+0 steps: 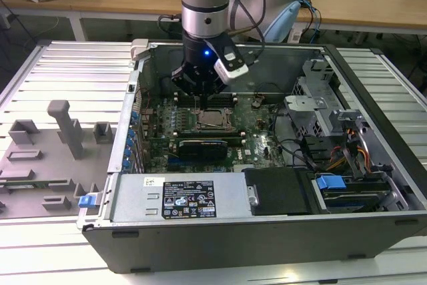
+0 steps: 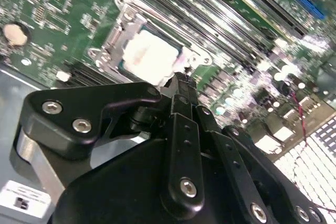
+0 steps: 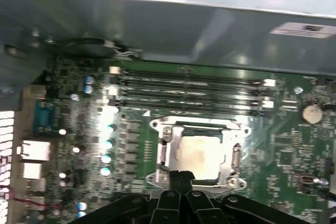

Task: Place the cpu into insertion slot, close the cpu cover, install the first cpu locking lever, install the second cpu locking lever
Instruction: 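Install the first cpu locking lever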

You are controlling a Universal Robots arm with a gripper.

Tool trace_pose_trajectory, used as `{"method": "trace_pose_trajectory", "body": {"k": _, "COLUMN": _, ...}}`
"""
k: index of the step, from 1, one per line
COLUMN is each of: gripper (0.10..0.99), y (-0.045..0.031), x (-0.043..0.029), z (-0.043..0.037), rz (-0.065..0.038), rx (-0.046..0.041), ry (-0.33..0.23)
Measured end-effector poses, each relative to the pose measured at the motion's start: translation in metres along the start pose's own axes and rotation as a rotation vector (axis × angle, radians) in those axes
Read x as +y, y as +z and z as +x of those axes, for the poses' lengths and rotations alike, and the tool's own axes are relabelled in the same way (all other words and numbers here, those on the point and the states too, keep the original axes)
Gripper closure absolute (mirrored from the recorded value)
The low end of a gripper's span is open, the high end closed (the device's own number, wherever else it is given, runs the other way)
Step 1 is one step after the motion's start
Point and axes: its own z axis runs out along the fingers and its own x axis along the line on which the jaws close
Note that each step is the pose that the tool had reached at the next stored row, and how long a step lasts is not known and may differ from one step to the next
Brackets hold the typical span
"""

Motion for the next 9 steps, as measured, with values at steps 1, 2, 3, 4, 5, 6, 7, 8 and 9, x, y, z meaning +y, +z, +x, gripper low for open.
{"method": "trace_pose_trajectory", "body": {"k": 1, "gripper": 0.980, "y": -0.0001, "x": 0.0002, "z": 0.0032, "rz": 0.000, "rx": -0.0002, "ry": 0.000}}
{"method": "trace_pose_trajectory", "body": {"k": 2, "gripper": 0.980, "y": -0.0002, "x": 0.0005, "z": 0.0074, "rz": 0.000, "rx": -0.0005, "ry": 0.000}}
{"method": "trace_pose_trajectory", "body": {"k": 3, "gripper": 0.980, "y": -0.0003, "x": 0.0007, "z": 0.0102, "rz": 0.000, "rx": -0.0008, "ry": 0.000}}
{"method": "trace_pose_trajectory", "body": {"k": 4, "gripper": 0.980, "y": -0.0004, "x": 0.0009, "z": 0.0130, "rz": -0.001, "rx": -0.0009, "ry": 0.000}}
{"method": "trace_pose_trajectory", "body": {"k": 5, "gripper": 0.980, "y": -0.0005, "x": 0.0011, "z": 0.0159, "rz": -0.002, "rx": -0.0013, "ry": 0.000}}
{"method": "trace_pose_trajectory", "body": {"k": 6, "gripper": 0.980, "y": -0.0006, "x": 0.0013, "z": 0.0192, "rz": -0.013, "rx": -0.0027, "ry": 0.000}}
{"method": "trace_pose_trajectory", "body": {"k": 7, "gripper": 0.980, "y": -0.0006, "x": 0.0014, "z": 0.0206, "rz": -0.029, "rx": -0.0043, "ry": 0.001}}
{"method": "trace_pose_trajectory", "body": {"k": 8, "gripper": 0.980, "y": -0.0007, "x": 0.0015, "z": 0.0217, "rz": -0.046, "rx": -0.0059, "ry": 0.001}}
{"method": "trace_pose_trajectory", "body": {"k": 9, "gripper": 0.980, "y": -0.0007, "x": 0.0016, "z": 0.0230, "rz": -0.069, "rx": -0.0081, "ry": 0.002}}
